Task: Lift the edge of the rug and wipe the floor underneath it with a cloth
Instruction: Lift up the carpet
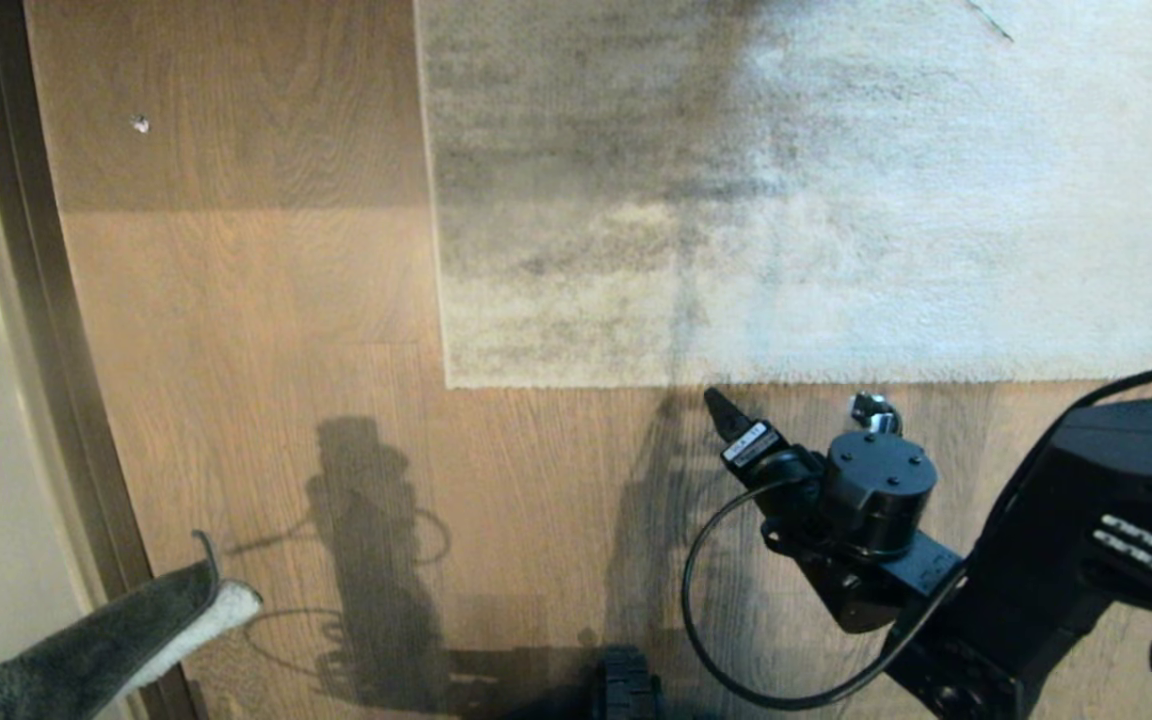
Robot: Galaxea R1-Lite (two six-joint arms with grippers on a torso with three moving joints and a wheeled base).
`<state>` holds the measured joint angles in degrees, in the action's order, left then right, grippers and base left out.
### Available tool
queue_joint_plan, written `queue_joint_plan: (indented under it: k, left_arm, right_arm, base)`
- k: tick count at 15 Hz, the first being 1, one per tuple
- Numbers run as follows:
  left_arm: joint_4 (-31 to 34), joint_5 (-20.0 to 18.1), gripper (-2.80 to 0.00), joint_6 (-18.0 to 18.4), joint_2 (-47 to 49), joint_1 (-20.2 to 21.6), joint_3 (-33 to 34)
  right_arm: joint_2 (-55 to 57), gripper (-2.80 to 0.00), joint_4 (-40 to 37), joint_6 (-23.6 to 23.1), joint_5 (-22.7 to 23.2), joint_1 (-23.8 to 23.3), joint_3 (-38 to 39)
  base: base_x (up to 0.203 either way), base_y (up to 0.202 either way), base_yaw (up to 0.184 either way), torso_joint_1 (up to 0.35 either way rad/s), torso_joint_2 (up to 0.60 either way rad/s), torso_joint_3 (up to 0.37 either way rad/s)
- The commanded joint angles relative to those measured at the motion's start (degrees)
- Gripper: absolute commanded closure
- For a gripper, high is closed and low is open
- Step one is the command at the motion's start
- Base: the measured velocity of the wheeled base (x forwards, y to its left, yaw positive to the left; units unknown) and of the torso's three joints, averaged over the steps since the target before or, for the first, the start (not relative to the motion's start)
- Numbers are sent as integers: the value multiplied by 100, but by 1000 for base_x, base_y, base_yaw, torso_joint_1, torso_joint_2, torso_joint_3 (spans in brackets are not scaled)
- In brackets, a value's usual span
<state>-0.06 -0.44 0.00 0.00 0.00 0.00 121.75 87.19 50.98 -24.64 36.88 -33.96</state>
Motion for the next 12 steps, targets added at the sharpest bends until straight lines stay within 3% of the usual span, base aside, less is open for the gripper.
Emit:
queue_joint_plan:
  k: [1,12]
  left_arm:
    - [-3,0,0,0,0,0,0]
    - [-3,0,0,0,0,0,0]
  right_arm:
    - [16,-280,255,26,-15,4,-141]
    - [200,-280,255,43,11,294,-488]
  base:
    - [0,0,0,0,0,0]
    - [0,0,0,0,0,0]
